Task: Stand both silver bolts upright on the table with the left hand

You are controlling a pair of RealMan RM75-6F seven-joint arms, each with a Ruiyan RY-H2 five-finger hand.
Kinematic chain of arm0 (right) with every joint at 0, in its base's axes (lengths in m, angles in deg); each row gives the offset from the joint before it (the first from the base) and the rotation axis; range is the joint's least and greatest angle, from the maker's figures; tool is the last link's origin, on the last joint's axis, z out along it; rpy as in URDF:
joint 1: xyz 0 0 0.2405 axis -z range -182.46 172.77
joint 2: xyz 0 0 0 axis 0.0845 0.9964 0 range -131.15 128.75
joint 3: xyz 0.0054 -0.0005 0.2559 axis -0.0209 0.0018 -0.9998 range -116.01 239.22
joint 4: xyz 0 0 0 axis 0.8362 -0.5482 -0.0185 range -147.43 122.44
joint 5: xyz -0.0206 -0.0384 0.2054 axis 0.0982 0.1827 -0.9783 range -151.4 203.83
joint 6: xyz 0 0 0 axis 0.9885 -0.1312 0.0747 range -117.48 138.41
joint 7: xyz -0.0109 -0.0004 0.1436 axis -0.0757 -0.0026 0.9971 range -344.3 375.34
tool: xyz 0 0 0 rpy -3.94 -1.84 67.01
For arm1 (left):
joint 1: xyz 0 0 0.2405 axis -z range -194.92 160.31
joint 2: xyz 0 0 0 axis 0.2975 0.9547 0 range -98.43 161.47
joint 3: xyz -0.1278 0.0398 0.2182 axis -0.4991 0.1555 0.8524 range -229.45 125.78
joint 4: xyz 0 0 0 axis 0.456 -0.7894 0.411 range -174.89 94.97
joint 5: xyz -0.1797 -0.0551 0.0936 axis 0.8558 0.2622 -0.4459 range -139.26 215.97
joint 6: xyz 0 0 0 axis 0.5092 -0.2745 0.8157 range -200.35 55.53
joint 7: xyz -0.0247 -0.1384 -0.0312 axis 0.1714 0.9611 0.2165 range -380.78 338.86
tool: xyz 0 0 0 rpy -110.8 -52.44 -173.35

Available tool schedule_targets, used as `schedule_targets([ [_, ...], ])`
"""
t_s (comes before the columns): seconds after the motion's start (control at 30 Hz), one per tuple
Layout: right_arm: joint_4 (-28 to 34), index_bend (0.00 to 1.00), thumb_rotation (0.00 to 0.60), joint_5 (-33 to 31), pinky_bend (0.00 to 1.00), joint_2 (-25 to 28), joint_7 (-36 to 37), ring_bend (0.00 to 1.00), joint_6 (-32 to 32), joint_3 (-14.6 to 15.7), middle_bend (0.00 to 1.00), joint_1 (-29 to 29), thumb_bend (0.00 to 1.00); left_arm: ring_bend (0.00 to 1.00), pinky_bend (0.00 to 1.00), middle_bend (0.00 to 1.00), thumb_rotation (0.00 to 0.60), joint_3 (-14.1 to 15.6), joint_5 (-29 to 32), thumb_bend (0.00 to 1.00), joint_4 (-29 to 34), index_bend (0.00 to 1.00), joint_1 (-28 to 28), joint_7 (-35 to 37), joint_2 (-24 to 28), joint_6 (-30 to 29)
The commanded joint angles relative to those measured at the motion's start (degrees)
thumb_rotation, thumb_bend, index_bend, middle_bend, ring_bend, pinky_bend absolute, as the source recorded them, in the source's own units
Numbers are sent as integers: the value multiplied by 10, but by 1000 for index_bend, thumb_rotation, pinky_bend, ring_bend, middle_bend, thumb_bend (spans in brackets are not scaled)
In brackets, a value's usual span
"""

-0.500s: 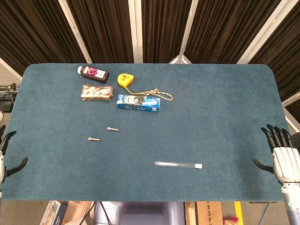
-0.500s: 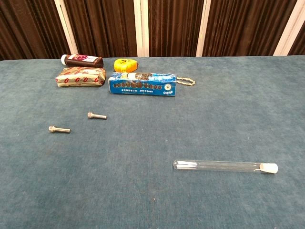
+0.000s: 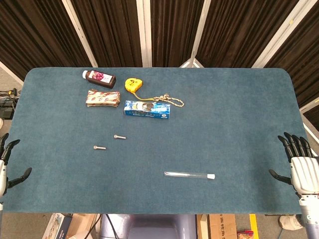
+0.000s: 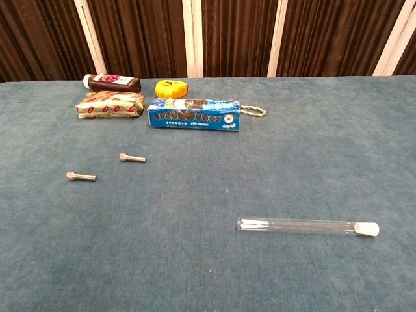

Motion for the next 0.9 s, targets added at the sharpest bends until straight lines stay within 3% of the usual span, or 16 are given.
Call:
schedule_targets([
  [0.03,0,122,600,-1,0,-1,1,47,3,1,91,-1,113,0,0,0,600,-1,3,317,-1,189,2,1,-1,8],
  [0.33,2,122,600,-4,0,2,5,47,5,1,91,0,113,0,0,0,600,-4,6,317,-22,223,19,0,-14,49],
  [0.57,2,121,600,-13,0,3,4,47,11,-1,91,0,113,0,0,0,600,-26,20,317,-49,254,52,-57,-37,84],
  [0.73,4,122,600,-18,0,2,5,47,13,-2,91,0,113,0,0,0,600,-60,64,319,-47,308,112,-96,-43,171],
  [0.9,5,121,600,-21,0,0,-2,47,18,-2,91,-1,113,0,0,0,600,-88,120,333,-53,317,178,-183,-63,248],
])
